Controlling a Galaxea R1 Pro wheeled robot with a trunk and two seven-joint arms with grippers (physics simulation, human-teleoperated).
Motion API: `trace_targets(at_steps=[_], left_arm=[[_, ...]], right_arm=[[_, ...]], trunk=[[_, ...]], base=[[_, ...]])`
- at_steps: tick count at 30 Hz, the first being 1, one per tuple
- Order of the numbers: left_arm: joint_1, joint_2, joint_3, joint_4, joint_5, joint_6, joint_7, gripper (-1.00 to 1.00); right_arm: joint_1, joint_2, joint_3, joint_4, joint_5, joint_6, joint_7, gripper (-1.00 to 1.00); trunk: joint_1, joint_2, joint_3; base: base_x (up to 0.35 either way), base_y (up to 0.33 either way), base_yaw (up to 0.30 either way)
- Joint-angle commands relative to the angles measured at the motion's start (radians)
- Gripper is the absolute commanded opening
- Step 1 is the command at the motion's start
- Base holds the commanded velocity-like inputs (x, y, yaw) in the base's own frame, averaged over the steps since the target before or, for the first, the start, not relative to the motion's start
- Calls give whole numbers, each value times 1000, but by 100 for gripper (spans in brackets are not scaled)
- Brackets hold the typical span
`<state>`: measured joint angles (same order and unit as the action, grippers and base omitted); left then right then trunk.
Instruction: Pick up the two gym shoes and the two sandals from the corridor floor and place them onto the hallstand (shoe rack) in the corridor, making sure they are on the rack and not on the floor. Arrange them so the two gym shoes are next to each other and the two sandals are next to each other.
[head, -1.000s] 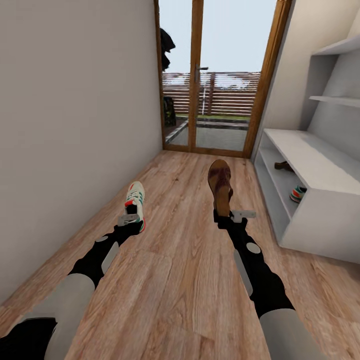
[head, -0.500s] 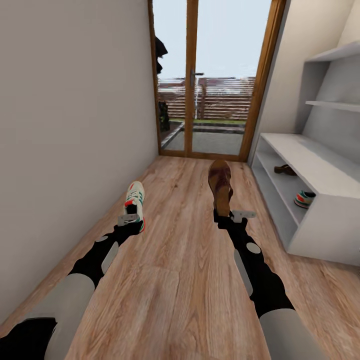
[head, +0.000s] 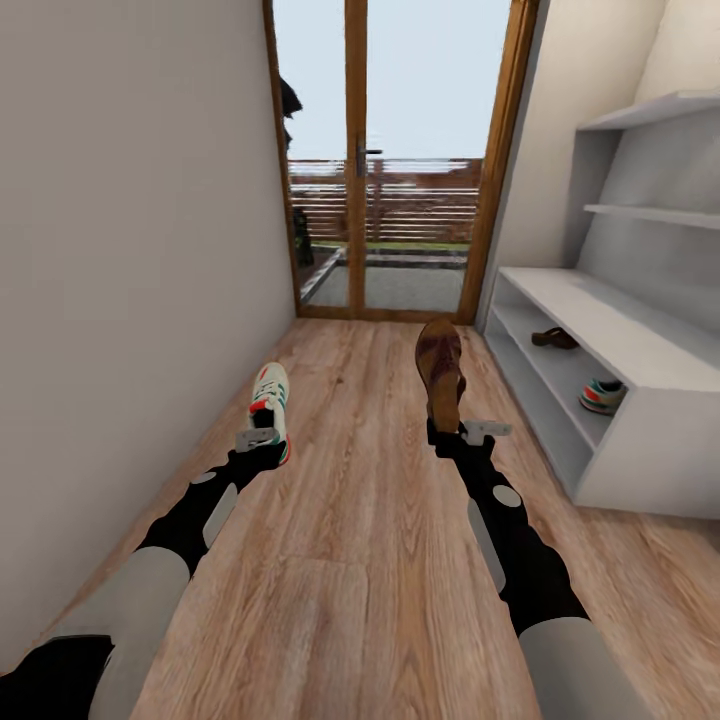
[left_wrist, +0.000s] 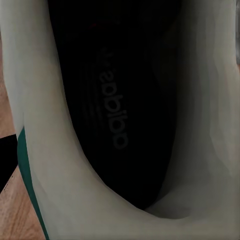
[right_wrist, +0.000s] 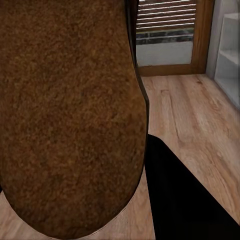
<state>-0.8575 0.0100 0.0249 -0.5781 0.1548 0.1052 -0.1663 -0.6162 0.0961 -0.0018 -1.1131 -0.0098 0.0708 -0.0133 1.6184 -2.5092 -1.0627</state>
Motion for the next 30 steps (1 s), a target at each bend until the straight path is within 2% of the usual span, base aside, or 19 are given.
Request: trace_targets(at_steps=[1,13,26,30], left_arm=[[0,0,3,-2,11,8,-5,-100],[0,-1,3,-1,11,8,-5,-100],[0,-1,3,0,11,8,-5,-100],[0,-1,3,0,11,8,-5,-100]], right_arm=[[0,0,0,-2,-4,7,-2,-100],[0,0,0,-1,-3,7,-2,-100],[0,0,1,-1,-3,7,-2,-100],[0,0,1,-1,-3,7,-2,-100]], trunk=[[0,0,-1],[0,0,0],[0,0,16],[0,0,18]], base=[[174,282,-56],[174,282,-21],[239,237,-203],[308,153,-72]])
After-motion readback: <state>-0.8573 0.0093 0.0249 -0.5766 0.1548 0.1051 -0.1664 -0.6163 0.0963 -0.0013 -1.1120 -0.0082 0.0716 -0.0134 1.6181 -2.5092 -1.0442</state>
